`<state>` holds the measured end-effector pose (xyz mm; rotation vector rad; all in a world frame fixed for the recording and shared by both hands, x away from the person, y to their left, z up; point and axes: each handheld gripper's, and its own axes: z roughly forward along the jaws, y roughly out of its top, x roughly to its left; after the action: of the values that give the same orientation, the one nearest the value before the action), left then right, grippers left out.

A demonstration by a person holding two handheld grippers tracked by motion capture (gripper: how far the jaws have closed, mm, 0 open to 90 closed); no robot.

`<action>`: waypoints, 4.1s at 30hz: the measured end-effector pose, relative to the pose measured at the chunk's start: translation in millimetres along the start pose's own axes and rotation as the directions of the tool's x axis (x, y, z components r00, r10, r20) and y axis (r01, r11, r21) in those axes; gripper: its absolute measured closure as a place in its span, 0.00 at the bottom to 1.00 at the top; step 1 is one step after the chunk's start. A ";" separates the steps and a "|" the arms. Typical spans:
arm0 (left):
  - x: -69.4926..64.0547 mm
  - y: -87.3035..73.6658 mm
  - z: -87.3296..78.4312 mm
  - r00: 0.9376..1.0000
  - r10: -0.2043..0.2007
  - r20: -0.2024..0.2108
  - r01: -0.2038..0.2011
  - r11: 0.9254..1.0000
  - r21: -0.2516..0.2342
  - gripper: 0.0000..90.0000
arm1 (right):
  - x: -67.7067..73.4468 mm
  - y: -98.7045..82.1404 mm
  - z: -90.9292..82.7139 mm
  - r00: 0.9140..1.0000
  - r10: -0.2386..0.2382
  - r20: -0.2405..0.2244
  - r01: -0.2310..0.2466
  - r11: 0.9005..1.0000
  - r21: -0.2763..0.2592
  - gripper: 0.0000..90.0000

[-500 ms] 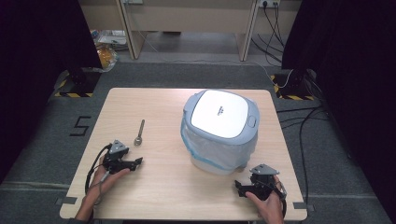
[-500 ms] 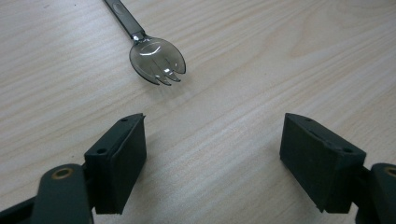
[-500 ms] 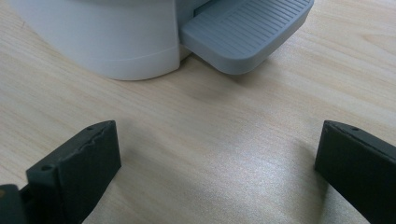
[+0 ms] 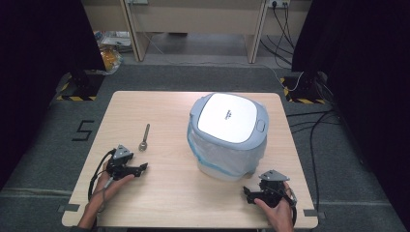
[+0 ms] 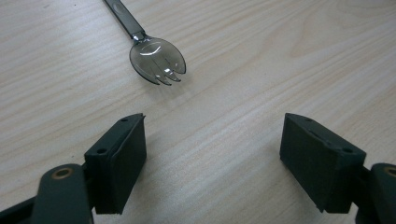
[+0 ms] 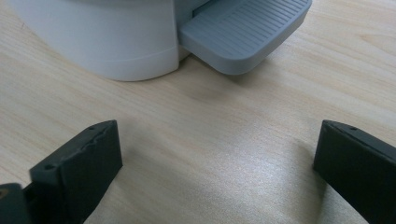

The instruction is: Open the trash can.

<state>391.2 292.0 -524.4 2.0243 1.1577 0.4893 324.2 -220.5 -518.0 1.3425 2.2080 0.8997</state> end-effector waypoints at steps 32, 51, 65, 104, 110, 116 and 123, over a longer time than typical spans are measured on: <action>0.0 0.0 0.0 1.000 0.000 0.000 0.000 1.000 0.000 0.25 | -17.0 10.2 -15.3 0.999 0.041 0.035 -0.036 0.990 -0.135 0.29; 0.1 0.1 0.0 1.000 0.000 0.000 0.000 1.000 0.000 0.25 | -22.4 25.7 -14.1 0.999 0.034 0.016 -0.030 0.984 -0.177 0.37; 0.1 0.0 0.0 1.000 0.000 0.000 0.000 1.000 0.000 0.25 | -30.9 29.6 6.3 0.998 0.055 0.035 -0.046 0.975 -0.218 0.58; 0.0 0.0 0.0 1.000 0.000 0.000 0.000 1.000 0.000 0.25 | -32.1 26.6 11.2 0.994 0.104 0.019 -0.098 0.976 -0.193 0.59; 0.1 0.0 0.0 1.000 0.000 0.000 0.000 1.000 0.000 0.25 | -33.0 26.3 13.5 0.995 0.104 0.014 -0.100 0.980 -0.175 0.59; 0.1 0.0 0.0 1.000 0.000 0.000 0.000 1.000 0.000 0.25 | -32.5 26.1 17.2 0.995 0.092 0.024 -0.087 0.985 -0.146 0.59; 0.1 0.0 0.0 1.000 0.000 0.000 0.000 1.000 0.000 0.25 | -33.7 25.8 18.5 0.995 0.103 0.010 -0.100 0.984 -0.146 0.59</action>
<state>391.2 292.1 -524.4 2.0245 1.1581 0.4893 367.5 -236.1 -512.8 1.3980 2.0342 1.0598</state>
